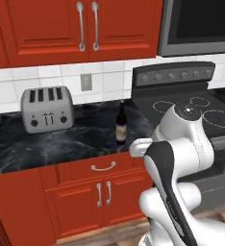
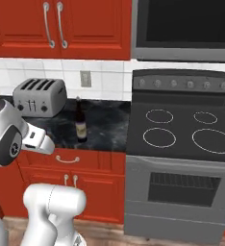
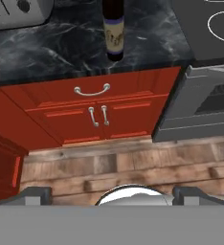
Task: There is a wine glass and glass cup on the dining counter. Place the wine bottle next to the wine glass and the juice bottle next to the glass cup.
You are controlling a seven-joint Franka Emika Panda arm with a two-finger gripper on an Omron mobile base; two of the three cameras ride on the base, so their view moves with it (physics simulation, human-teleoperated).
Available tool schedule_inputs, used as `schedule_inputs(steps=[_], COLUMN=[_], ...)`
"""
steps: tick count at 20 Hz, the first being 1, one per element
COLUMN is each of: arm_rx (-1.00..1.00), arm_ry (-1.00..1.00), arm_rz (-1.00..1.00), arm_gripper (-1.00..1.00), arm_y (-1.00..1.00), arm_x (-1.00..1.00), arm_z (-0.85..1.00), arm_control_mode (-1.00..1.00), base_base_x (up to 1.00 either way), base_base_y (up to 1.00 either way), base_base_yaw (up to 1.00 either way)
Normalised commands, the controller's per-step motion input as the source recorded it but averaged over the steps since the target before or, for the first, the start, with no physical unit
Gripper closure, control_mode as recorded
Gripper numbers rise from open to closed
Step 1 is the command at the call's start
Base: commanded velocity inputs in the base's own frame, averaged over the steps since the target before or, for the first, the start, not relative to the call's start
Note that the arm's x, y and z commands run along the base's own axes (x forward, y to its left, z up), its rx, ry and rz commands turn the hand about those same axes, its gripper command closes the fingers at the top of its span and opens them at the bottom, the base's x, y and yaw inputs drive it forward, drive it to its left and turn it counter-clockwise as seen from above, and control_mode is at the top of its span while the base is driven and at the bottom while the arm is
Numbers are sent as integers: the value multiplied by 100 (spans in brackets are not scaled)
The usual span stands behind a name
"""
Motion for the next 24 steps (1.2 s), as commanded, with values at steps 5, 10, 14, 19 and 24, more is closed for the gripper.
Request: schedule_inputs(steps=[5,10,14,19,24], arm_rx=[0,0,0,0,0], arm_ry=[0,0,0,0,0], arm_rz=[0,0,0,0,0], arm_gripper=[-100,-100,-100,-100,-100], arm_y=[0,0,0,0,0], arm_x=[0,0,0,0,0], arm_z=[0,0,0,0,0], arm_control_mode=[100,100,100,100,100], base_base_x=[78,68,29,0,0], base_base_y=[41,35,16,4,1], base_base_yaw=[0,0,0,0,0])
